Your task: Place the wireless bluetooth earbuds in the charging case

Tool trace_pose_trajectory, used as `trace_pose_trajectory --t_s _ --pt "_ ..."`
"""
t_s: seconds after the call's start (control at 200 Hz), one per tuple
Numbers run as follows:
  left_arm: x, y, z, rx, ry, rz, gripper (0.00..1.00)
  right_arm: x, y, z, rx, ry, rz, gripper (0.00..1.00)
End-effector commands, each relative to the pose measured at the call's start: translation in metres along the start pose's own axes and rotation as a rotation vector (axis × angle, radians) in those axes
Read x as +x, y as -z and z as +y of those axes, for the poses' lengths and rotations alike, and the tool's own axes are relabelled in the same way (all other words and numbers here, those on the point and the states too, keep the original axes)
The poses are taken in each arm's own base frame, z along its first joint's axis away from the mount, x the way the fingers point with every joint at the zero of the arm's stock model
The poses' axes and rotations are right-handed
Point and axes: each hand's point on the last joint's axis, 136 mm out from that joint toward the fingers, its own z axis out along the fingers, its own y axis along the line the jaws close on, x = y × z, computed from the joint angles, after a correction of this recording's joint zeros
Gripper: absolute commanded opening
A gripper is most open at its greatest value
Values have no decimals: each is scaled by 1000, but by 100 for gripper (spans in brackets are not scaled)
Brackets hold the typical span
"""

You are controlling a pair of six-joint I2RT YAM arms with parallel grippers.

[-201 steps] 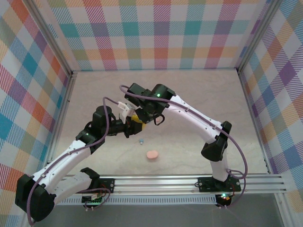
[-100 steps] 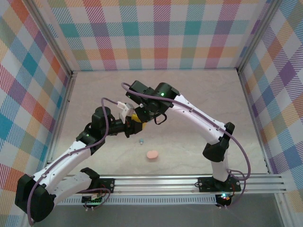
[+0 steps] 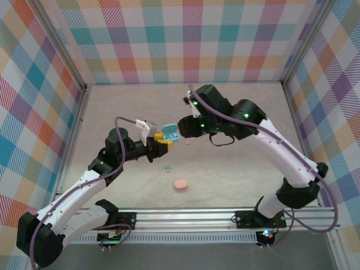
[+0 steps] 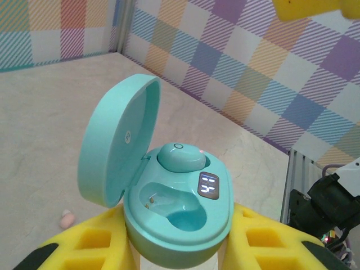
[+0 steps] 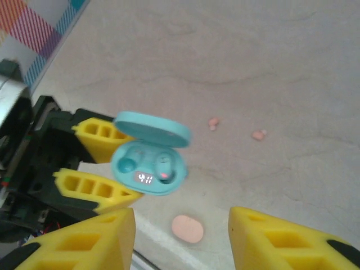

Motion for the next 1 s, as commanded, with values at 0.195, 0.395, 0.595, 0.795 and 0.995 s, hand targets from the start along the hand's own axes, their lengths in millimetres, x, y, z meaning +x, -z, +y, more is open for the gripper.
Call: trace_pose_trajectory --t_s 0.195,0.395,0.595,0.795,0.995 --pt "2 24 4 -106 46 3 0 -13 13 -24 -93 -107 -185 60" --pt "9 33 8 -157 86 11 0 -2 5 -49 -115 -210 -183 61" --pt "17 34 20 -228 124 51 0 17 -20 -56 -146 -272 -100 62" --pt "22 29 26 -240 152 75 0 47 -52 -63 -134 -369 8 58" --pt "23 22 30 -237 161 91 0 74 -95 -57 -190 -430 131 57"
